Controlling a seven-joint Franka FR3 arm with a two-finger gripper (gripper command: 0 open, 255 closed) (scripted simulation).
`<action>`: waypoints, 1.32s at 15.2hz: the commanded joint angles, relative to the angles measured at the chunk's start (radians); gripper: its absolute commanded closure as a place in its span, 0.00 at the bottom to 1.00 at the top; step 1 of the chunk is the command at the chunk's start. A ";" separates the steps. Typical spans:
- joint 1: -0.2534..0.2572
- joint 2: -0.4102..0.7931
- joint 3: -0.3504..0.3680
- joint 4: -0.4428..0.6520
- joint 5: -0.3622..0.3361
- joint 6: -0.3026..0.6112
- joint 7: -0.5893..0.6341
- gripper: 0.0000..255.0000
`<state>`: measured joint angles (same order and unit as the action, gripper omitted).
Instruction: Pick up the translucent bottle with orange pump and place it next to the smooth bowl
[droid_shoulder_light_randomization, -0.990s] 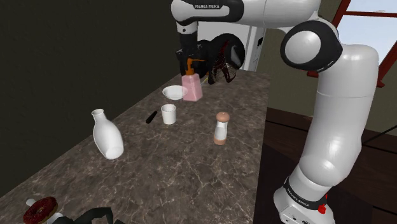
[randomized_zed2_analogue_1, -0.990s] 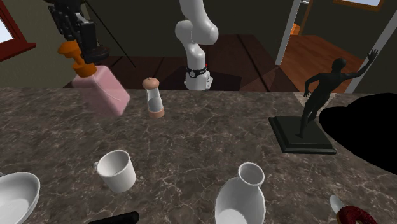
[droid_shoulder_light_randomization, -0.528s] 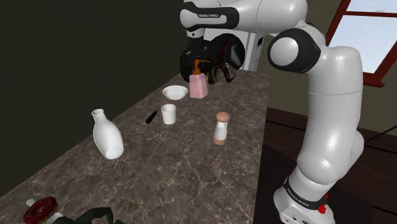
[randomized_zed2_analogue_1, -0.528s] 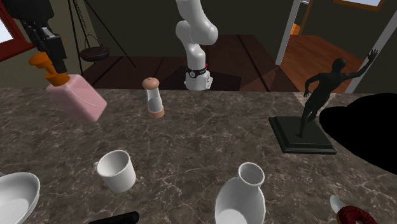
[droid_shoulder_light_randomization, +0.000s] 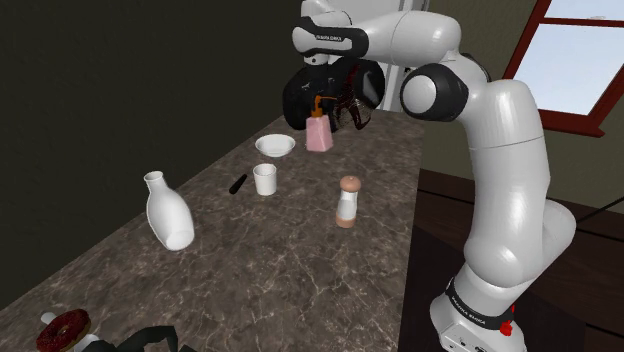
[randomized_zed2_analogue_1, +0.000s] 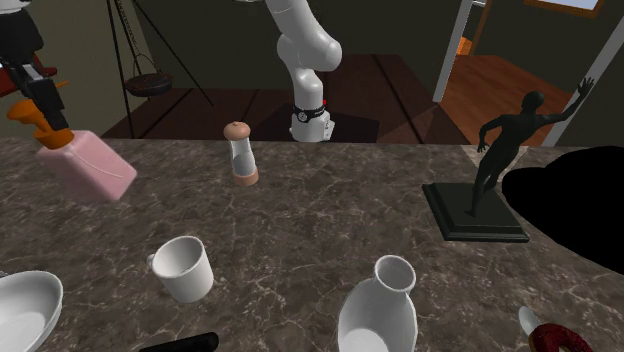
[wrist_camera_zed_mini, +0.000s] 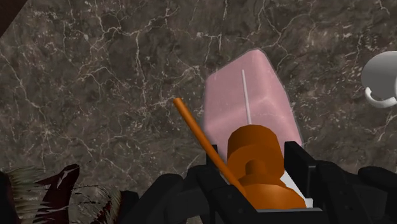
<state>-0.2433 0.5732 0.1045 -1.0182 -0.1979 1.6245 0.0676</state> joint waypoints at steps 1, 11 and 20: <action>-0.006 -0.015 0.000 -0.052 0.001 0.037 0.002 1.00; -0.015 -0.036 0.000 -0.219 -0.002 0.183 0.023 1.00; -0.019 -0.025 -0.002 -0.327 -0.008 0.299 0.041 1.00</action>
<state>-0.2611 0.5479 0.1032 -1.3301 -0.2056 1.9085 0.1076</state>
